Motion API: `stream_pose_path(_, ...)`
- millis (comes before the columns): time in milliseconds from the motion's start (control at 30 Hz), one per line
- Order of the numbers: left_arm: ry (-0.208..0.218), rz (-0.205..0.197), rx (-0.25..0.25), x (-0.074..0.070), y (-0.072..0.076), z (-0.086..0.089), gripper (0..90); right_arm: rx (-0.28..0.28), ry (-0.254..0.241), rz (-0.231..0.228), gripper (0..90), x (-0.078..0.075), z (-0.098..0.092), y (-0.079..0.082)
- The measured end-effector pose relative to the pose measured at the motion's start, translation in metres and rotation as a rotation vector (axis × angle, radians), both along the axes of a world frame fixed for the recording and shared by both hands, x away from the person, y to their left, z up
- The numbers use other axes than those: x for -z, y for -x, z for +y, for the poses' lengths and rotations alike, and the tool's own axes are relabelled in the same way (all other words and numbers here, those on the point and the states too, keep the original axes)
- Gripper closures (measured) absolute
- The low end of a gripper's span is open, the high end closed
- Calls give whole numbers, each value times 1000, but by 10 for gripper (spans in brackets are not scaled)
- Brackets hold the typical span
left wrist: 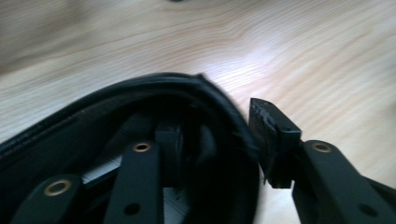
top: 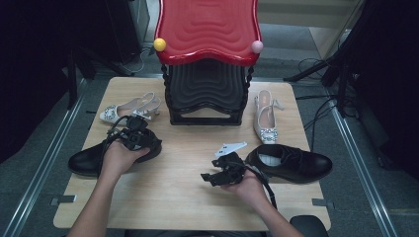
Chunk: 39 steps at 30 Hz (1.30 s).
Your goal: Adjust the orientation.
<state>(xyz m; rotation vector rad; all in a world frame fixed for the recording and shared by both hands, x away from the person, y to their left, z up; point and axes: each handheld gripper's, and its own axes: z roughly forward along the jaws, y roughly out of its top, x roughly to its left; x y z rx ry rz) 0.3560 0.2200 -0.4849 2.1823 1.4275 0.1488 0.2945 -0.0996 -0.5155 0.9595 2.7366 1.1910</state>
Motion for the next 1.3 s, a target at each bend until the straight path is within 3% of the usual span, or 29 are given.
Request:
stream_pose_path(67, -9, -1, -2, 1, -1, 0, 626, 4, -2, 2, 338, 0, -1, 2)
stream_pose_path(233, 16, -17, -14, 4, 0, 2, 630, 14, -2, -2, 338, 0, -5, 3)
stream_pose_path(533, 25, -3, -4, 1, 2, 3, 679, 24, -5, -3, 341, 0, -10, 5)
stream_pose_path(600, 42, 7, 9, -5, 7, 4, 703, 24, -12, -6, 345, -1, -11, 3)
stream_pose_path(767, 85, -16, 17, -17, 21, 13, 740, 17, -19, -9, 355, -2, -10, 2)
stream_pose_path(867, 81, -22, 27, -24, 28, 14, 756, 10, -19, -10, 357, -3, -8, 1)
stream_pose_path(933, 43, -48, 20, -38, 38, 14, 783, -3, -19, -5, 357, -4, -4, 1)
stream_pose_path(1000, 39, -53, 16, -41, 41, 14, 795, -10, -20, -9, 357, -3, -2, 0)
stream_pose_path(1033, 77, -72, 17, -50, 49, 16, 801, -17, -20, -5, 357, -4, 0, -1)
stream_pose_path(1167, 147, -104, 2, -65, 60, 19, 812, -27, -28, -3, 358, -3, 3, -3)
stream_pose_path(1233, 169, -109, 13, -72, 64, 17, 813, -29, -28, 3, 358, -3, 4, -4)
stream_pose_path(1300, 165, -119, 21, -79, 67, 9, 812, -31, -30, 4, 358, -3, 5, -4)
